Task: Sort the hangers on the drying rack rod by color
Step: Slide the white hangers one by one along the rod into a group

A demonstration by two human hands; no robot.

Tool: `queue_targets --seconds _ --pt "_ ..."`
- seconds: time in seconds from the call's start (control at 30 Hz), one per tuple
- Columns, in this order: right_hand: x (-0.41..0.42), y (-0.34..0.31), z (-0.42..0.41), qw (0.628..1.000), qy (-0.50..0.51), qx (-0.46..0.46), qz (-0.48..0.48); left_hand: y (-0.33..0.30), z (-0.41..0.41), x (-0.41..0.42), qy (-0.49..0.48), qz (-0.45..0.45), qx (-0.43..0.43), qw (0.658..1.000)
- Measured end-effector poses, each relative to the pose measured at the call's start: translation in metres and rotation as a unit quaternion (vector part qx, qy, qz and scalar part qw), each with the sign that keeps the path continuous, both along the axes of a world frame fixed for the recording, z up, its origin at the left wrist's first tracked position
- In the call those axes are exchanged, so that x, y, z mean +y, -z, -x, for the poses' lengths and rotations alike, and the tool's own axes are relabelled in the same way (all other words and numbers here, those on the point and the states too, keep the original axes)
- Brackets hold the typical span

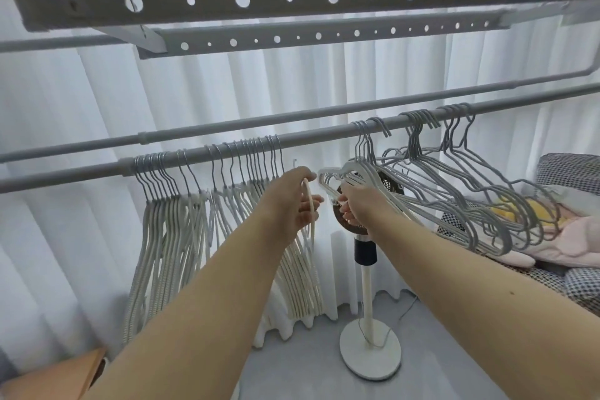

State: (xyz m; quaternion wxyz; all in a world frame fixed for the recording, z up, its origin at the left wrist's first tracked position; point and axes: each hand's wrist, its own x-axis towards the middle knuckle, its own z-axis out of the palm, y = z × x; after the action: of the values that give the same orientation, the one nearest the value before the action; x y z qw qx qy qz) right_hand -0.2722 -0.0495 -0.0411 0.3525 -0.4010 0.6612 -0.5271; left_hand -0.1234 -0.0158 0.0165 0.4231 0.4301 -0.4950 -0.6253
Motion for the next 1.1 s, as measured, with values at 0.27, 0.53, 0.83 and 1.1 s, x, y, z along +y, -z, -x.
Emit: queue_targets --seconds 0.27,0.53,0.83,1.1 --pt "0.011 -0.002 -0.011 0.996 -0.045 -0.021 0.078 -0.035 -0.035 0.03 0.194 -0.047 0.075 0.977" --pt "0.016 -0.002 0.009 0.964 0.173 -0.167 0.118 0.006 -0.025 -0.002 -0.12 0.255 -0.217 0.935" --pt "0.031 0.004 0.025 0.928 0.365 0.006 0.08 0.047 -0.006 -0.003 -0.062 0.298 -0.627 0.717" --pt "0.038 0.022 0.032 0.904 0.418 0.076 0.044 0.054 -0.011 -0.01 -0.068 0.317 -0.559 0.763"
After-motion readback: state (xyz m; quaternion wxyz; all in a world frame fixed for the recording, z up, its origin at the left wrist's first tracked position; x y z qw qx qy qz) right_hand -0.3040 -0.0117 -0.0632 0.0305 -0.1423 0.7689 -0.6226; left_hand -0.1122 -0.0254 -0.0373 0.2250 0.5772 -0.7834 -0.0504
